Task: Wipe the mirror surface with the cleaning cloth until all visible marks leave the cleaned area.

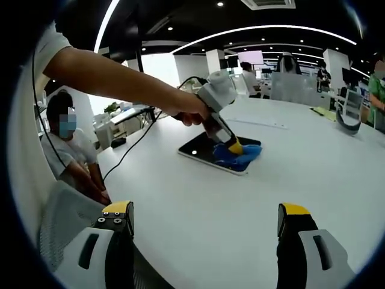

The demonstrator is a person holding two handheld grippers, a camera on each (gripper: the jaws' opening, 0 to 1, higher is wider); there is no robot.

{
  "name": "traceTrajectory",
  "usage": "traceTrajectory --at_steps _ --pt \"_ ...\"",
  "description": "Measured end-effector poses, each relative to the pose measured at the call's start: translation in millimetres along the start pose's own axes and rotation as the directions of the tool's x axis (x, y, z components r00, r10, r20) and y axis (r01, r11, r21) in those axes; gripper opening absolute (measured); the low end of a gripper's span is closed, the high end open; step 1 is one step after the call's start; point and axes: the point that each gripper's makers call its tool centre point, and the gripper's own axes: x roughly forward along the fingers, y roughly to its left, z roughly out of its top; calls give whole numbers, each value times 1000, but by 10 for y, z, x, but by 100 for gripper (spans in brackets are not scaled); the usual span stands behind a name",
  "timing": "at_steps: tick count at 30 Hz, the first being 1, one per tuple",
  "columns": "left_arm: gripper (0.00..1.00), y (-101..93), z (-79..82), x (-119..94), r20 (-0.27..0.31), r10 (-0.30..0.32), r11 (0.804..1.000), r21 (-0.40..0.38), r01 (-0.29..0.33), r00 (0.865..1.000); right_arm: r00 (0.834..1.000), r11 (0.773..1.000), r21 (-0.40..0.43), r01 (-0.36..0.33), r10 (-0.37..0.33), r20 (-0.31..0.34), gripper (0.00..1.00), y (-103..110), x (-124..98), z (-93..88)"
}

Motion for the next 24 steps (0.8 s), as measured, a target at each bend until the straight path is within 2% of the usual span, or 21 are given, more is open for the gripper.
traceTrajectory --at_steps 24 --pt "6 42 -73 -54 -2 0 1000 -4 0 1000 1000 1000 -6 -6 6 0 100 25 7 2"
